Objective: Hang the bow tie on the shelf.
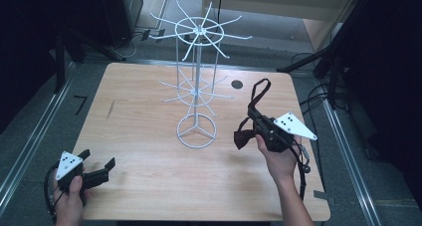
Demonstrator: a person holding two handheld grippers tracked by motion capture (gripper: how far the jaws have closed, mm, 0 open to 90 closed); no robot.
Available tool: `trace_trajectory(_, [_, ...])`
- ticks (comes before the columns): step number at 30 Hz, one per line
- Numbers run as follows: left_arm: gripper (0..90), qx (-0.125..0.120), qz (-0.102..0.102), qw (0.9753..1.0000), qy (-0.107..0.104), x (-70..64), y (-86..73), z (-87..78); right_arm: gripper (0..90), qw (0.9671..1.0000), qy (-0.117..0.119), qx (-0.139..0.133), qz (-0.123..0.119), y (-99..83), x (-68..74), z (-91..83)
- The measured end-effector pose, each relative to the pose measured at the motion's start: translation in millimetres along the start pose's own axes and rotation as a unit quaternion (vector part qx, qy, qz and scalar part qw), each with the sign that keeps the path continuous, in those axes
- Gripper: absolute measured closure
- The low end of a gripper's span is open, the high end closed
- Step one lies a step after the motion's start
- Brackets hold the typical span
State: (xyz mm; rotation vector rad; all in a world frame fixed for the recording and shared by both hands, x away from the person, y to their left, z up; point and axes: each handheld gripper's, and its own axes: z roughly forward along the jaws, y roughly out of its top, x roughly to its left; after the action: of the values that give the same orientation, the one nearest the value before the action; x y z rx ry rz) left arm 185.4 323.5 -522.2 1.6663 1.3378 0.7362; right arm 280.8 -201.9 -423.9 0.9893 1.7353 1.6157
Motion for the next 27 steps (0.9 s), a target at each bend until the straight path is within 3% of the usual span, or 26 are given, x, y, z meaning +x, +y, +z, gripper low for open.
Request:
trace_trajectory(11, [7.1, 0.000, 0.001, 1.0000, -0.001, 0.0, 0.0, 0.0, 89.4, 0.9987, 0.044, 0.000, 0.025, -5.1, 3.3, 10.0])
trace_trajectory(27, [7.2, 0.001, 0.001, 1.0000, -0.001, -0.1, 0.0, -0.1, 89.4, 0.9959, 0.079, 0.018, 0.040, -17.4, 8.1, 26.8])
